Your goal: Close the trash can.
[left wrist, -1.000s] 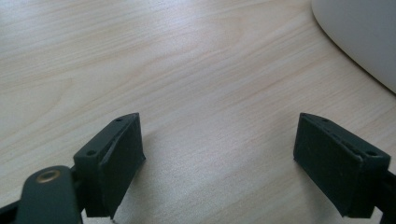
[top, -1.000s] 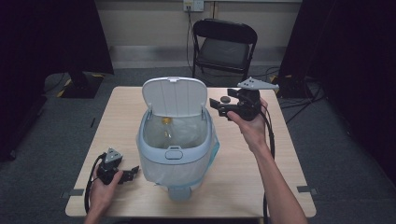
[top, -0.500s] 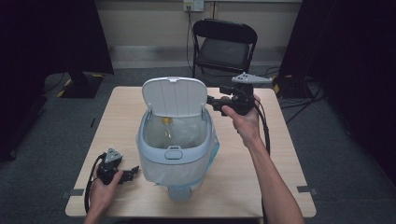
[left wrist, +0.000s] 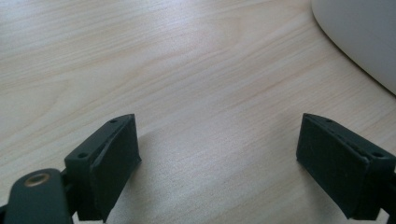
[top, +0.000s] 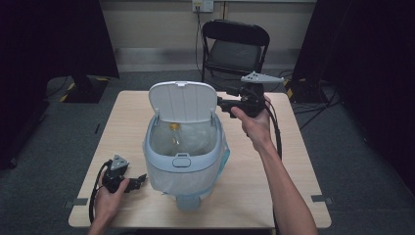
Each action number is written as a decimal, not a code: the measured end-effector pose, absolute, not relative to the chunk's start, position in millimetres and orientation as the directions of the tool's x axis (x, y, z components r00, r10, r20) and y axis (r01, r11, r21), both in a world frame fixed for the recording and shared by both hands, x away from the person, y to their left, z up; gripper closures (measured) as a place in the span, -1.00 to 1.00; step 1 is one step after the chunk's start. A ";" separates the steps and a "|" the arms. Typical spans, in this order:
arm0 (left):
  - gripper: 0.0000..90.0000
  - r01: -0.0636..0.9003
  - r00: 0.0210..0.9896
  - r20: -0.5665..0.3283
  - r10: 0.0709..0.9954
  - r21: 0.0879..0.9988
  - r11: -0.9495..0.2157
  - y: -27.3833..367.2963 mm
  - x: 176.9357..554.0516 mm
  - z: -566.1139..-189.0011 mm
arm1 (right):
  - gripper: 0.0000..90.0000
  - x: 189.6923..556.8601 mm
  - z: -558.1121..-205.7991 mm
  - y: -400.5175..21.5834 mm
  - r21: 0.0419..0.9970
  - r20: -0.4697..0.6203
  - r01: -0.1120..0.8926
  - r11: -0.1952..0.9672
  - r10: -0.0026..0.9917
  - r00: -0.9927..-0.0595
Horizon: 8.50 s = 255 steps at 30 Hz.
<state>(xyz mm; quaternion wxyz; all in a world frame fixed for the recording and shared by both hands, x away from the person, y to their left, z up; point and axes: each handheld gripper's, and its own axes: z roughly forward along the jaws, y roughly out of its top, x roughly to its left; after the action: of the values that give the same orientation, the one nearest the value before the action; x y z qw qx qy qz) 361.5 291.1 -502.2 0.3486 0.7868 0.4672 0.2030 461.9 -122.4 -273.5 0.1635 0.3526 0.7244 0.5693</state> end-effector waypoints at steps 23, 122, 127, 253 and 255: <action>-0.74 0.596 0.477 -0.003 0.879 0.736 -0.321 290.6 361.8 -502.1 | -0.31 432.4 -277.2 -124.9 0.952 0.124 0.275 0.134 0.651 -0.749; -0.75 0.598 0.475 0.000 0.880 0.734 -0.323 290.2 362.1 -502.1 | -0.61 363.8 -278.0 -66.2 0.949 0.021 0.184 0.256 0.530 -0.848; -0.75 0.598 0.475 0.001 0.880 0.734 -0.324 290.2 362.1 -502.1 | -0.61 368.8 -275.4 -74.6 0.950 0.019 0.188 0.248 0.556 -0.831; -0.75 0.598 0.475 0.001 0.880 0.733 -0.324 290.2 362.1 -502.1 | -0.73 367.2 -499.7 -269.6 0.734 -0.011 0.651 0.192 0.962 -0.272; -0.75 0.598 0.475 0.001 0.880 0.734 -0.323 290.2 362.1 -502.1 | -0.73 367.2 -499.7 -269.6 0.734 -0.011 0.651 0.193 0.962 -0.272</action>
<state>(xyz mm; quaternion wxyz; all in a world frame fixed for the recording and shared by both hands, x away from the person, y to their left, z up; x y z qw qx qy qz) 362.1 290.2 -502.1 0.3435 0.7871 0.4694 0.2054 367.2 -269.6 -499.7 0.2457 0.5511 0.7321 0.3163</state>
